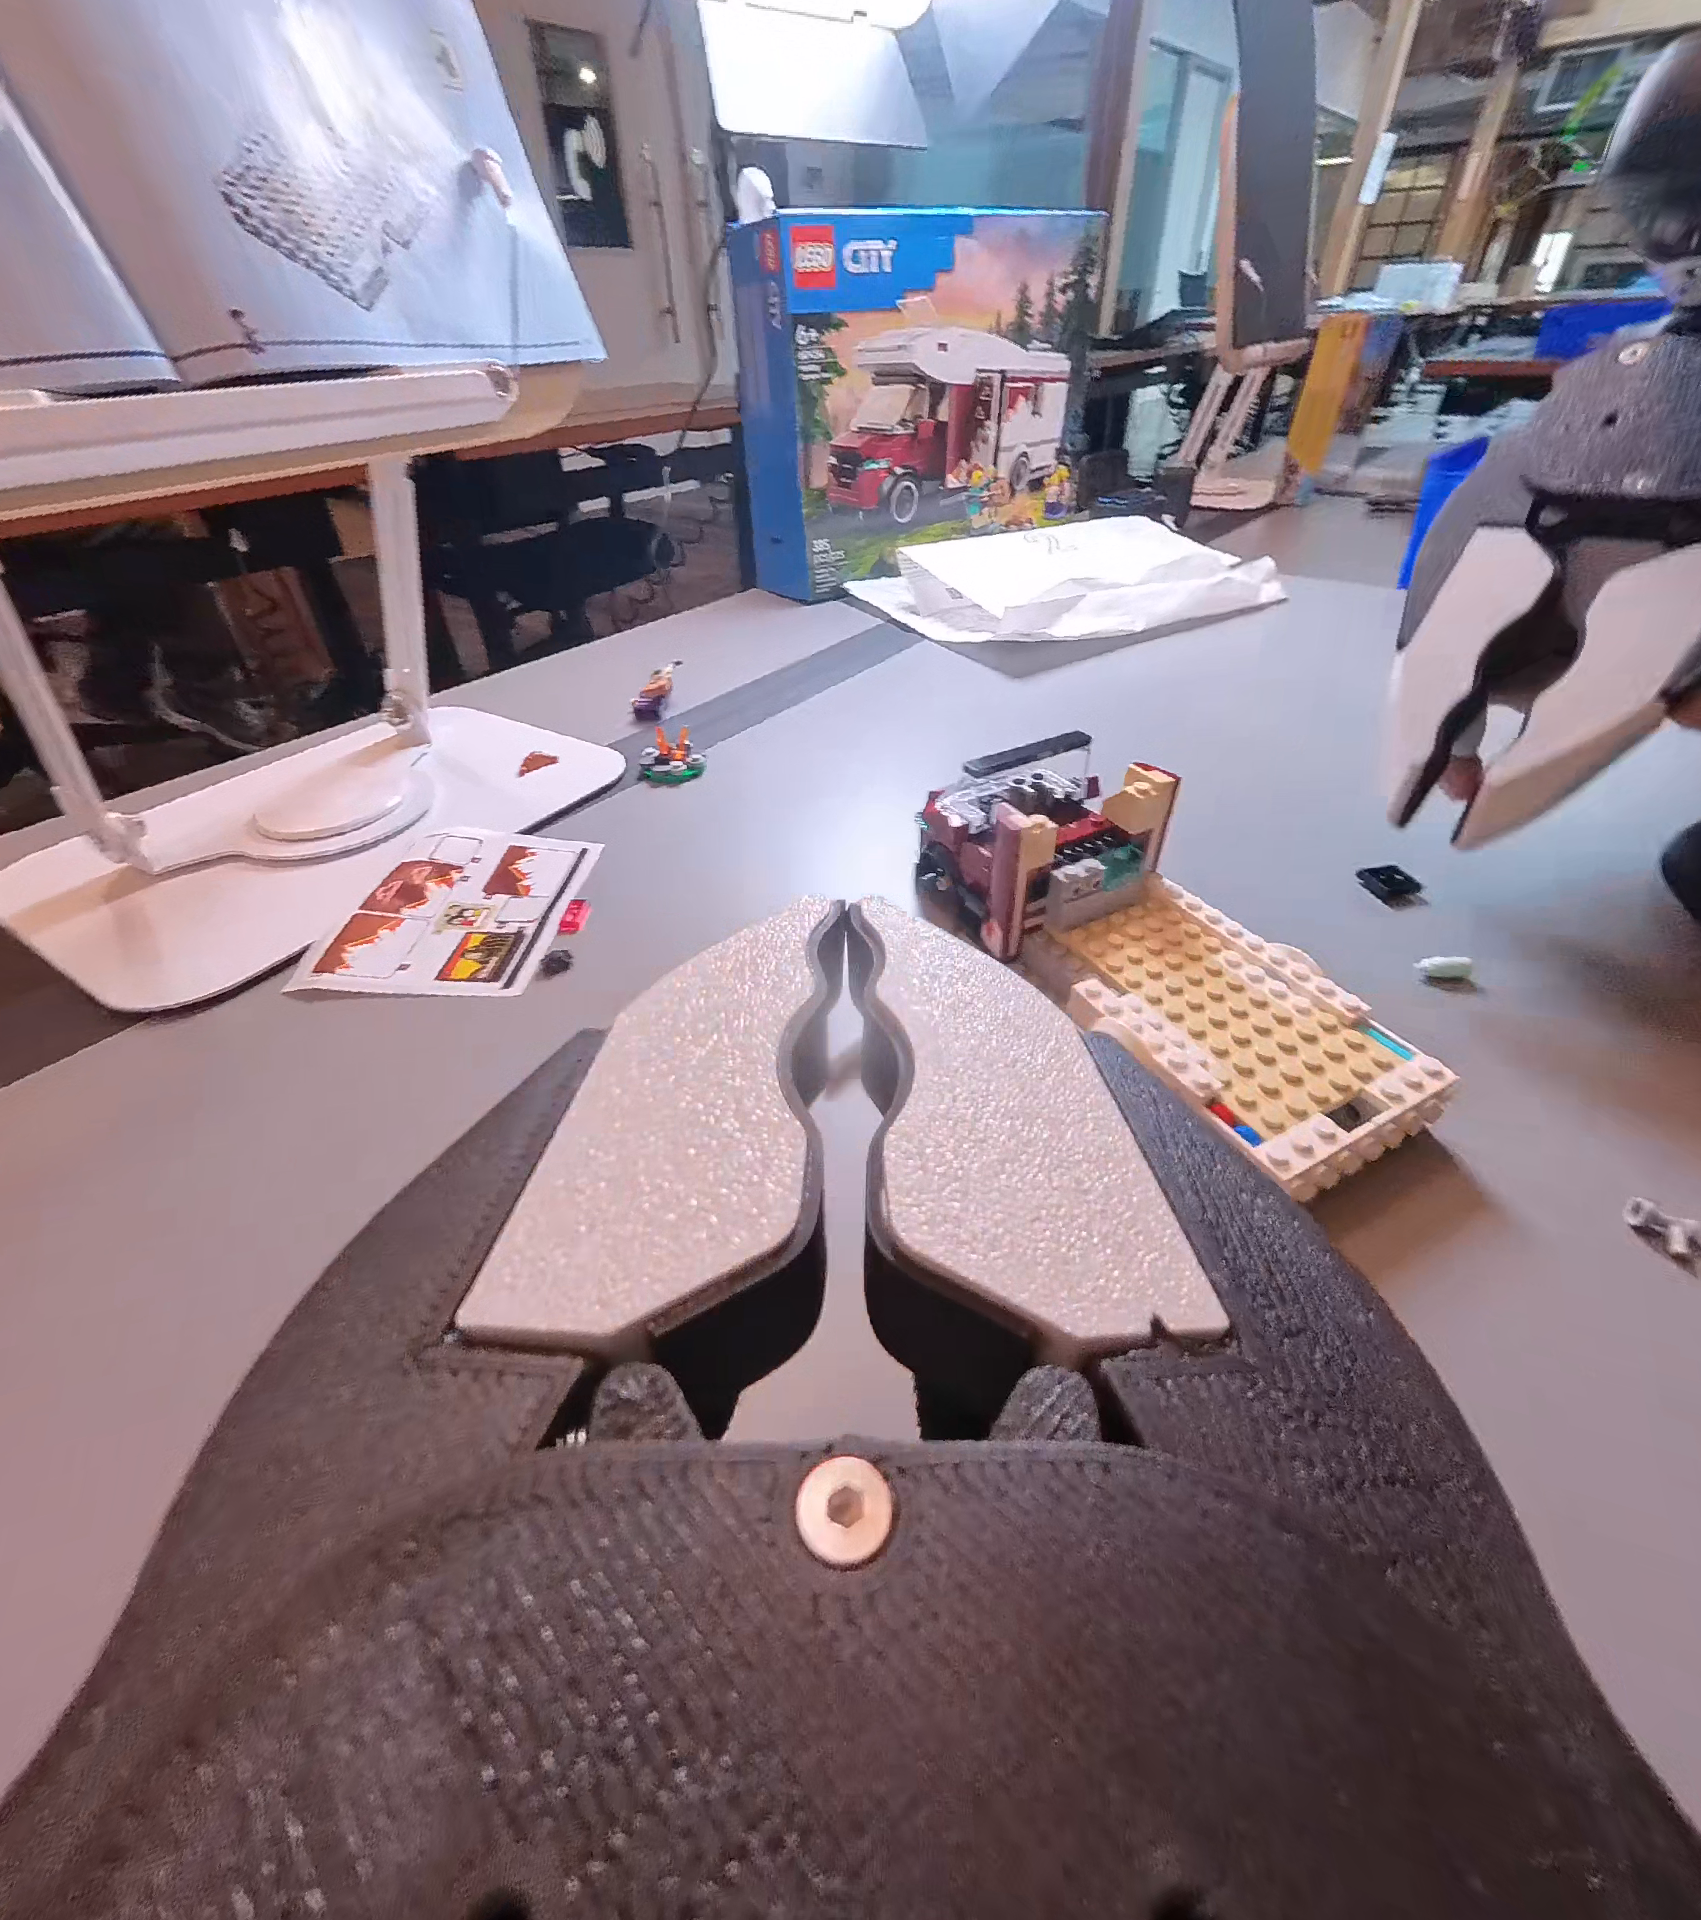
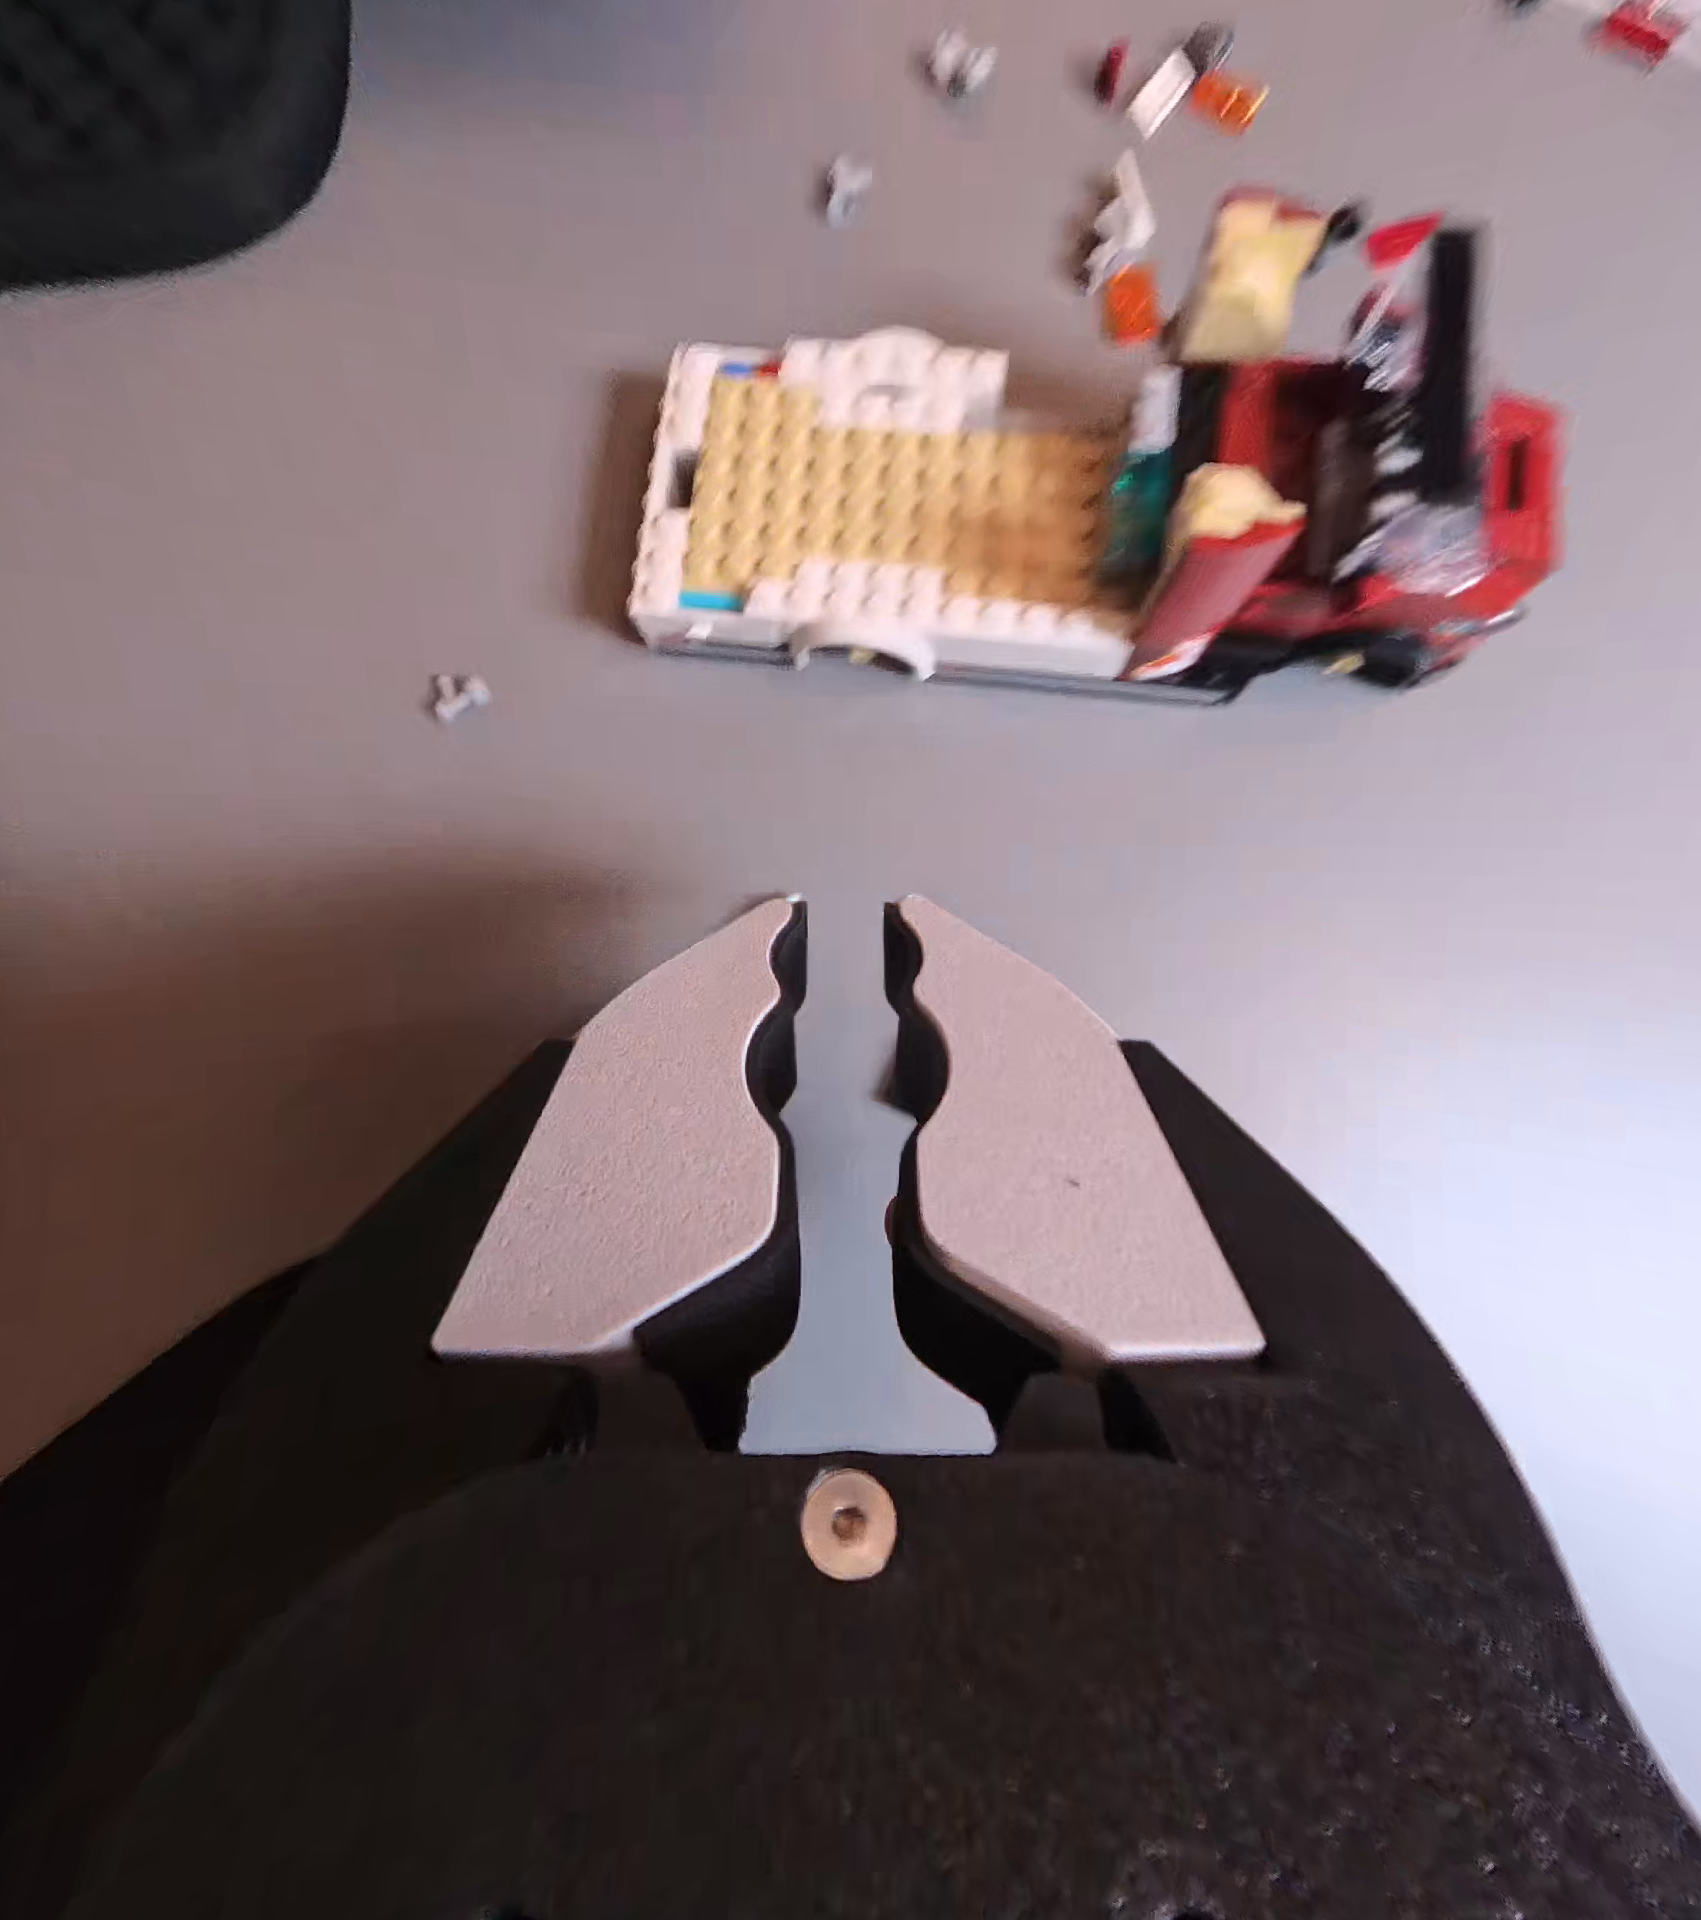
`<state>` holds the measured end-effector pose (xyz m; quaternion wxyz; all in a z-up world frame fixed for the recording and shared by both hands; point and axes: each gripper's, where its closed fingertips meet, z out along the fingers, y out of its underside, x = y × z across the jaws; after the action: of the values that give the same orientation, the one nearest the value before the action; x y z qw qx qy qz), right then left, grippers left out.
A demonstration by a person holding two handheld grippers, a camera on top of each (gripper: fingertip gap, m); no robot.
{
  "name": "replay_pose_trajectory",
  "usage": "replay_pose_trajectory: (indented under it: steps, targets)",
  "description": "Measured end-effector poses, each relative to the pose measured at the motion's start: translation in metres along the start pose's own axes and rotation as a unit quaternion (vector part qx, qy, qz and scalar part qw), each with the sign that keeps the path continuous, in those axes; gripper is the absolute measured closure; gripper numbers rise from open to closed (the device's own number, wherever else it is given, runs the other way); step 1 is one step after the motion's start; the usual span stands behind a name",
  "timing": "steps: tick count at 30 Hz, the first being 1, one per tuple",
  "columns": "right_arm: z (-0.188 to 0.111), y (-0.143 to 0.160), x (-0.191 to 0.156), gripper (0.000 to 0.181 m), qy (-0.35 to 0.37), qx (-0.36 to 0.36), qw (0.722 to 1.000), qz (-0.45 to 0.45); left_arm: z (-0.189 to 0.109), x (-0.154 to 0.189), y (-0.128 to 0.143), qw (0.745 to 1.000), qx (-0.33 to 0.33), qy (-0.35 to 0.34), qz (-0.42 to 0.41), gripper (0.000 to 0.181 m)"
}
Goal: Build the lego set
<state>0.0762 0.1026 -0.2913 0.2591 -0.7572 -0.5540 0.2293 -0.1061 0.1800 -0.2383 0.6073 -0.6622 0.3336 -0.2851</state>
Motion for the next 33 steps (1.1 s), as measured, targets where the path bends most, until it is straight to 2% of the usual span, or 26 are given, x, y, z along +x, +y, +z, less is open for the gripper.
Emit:
replay_pose_trajectory:
  steps: [3, 9, 14, 16, 19, 22, 24, 29, 33]
  targets:
    - [0.017, 0.018, -0.023, 0.166, -0.009, -0.039, 0.999, 0.012, 0.002, 0.015, -0.003, 0.999, 0.001, 0.032, -0.003, 0.181]
    - [0.032, 0.026, -0.021, 0.165, 0.013, -0.075, 0.997, 0.03, 0.0, 0.035, -0.005, 0.998, -0.002, 0.064, 0.026, 0.181]
    - [0.033, 0.026, -0.019, 0.173, 0.031, -0.089, 0.995, 0.021, 0.003, 0.054, 0.003, 0.994, -0.028, 0.105, 0.023, 0.181]
    - [0.032, 0.02, -0.021, 0.173, 0.043, -0.067, 0.997, 0.012, 0.005, 0.066, 0.007, 0.991, -0.052, 0.124, 0.003, 0.18]
    - [0.026, -0.013, -0.027, 0.173, 0.073, 0.035, 0.997, -0.015, 0.008, 0.091, 0.002, 0.981, -0.062, 0.167, -0.07, 0.177]
    - [0.014, -0.055, -0.034, 0.173, 0.124, 0.146, 0.98, -0.055, 0.014, 0.115, -0.005, 0.967, -0.066, 0.203, -0.141, 0.169]
    - [0.007, -0.076, -0.038, 0.173, 0.163, 0.194, 0.964, -0.084, 0.017, 0.127, -0.005, 0.955, -0.074, 0.219, -0.186, 0.162]
    - [0.005, -0.099, -0.045, 0.173, 0.25, 0.212, 0.928, -0.179, 0.017, 0.139, -0.013, 0.922, -0.061, 0.251, -0.287, 0.16]
    - [0.008, -0.1, -0.047, 0.173, 0.292, 0.188, 0.908, -0.236, 0.013, 0.141, -0.018, 0.911, -0.052, 0.272, -0.306, 0.171]
